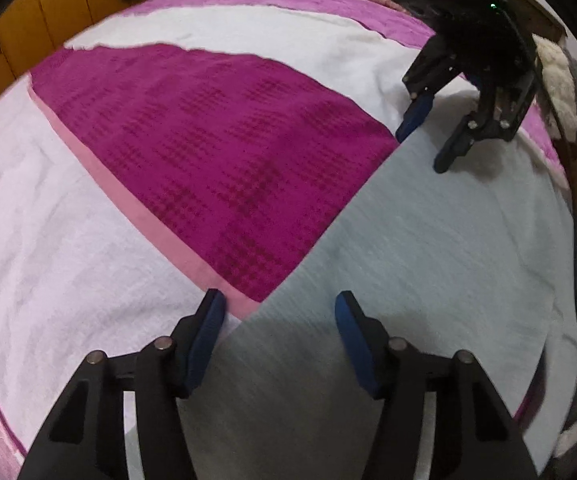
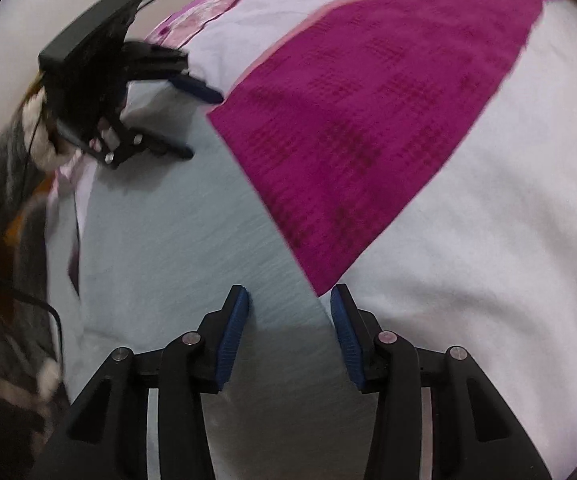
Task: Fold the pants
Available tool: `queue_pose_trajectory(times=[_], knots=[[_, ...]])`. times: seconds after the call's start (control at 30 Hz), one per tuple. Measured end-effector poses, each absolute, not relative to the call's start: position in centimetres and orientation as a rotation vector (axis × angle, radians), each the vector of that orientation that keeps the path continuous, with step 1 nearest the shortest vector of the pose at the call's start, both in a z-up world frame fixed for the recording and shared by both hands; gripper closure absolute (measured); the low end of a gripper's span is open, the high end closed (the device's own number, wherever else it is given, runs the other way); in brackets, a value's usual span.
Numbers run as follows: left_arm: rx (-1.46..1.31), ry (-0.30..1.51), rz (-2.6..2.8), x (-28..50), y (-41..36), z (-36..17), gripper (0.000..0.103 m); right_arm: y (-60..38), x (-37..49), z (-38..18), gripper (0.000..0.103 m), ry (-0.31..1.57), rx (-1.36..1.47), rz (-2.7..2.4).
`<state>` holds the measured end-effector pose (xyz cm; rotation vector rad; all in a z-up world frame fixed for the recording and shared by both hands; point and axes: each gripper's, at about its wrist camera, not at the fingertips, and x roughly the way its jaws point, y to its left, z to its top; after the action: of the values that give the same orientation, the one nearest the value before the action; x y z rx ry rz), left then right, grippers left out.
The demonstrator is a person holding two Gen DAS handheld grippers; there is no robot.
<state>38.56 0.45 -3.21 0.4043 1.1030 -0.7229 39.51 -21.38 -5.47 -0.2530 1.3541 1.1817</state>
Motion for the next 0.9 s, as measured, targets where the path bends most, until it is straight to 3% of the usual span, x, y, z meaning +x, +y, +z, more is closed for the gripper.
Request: queue_pose_trajectory(times=[0.07, 0.1, 0.13, 0.2, 0.23, 0.3, 0.5, 0.67, 0.9], knots=[[0.373, 1.141, -0.744, 39.2, 0.7, -3.3, 0.047, -21.6, 40.6, -5.7, 0.062, 1.394, -0.208, 1.199], [0.358, 1.16, -0.749, 39.6, 0.8, -3.3, 0.054, -22.0, 41.0, -5.7, 0.068, 1.421, -0.184, 1.2], [0.356, 1.165, -0.753, 39.7, 0.9, -3.2, 0.071, -22.3, 41.3, -5.6, 0.072, 1.435, -0.175, 1.198], [0.345, 1.17, -0.774, 39.6, 1.0, -2.6, 0.094, -22.7, 41.2, -5.4, 0.088, 1.432, -0.206, 1.196], [0.357, 1.16, -0.779, 39.2, 0.9, -2.4, 0.098, -22.8, 41.0, -5.0, 0.094, 1.424, -0.229, 1.199], [0.425, 1.109, -0.752, 38.0, 0.4, -2.0, 0.1, -21.9, 40.2, -4.5, 0.099, 1.391, -0.281, 1.186], [0.584, 0.829, -0.578, 30.7, -1.3, 0.8, 0.101, -20.6, 34.0, 0.1, 0.099, 1.091, -0.592, 0.958], [0.593, 0.754, -0.499, 24.7, -1.3, 2.5, 0.101, -21.6, 26.0, 4.7, 0.099, 0.774, -0.788, 0.686], [0.613, 0.71, -0.479, 16.5, -2.1, 4.9, 0.101, -18.5, 12.5, 4.9, 0.1, 0.487, -1.075, 0.548]])
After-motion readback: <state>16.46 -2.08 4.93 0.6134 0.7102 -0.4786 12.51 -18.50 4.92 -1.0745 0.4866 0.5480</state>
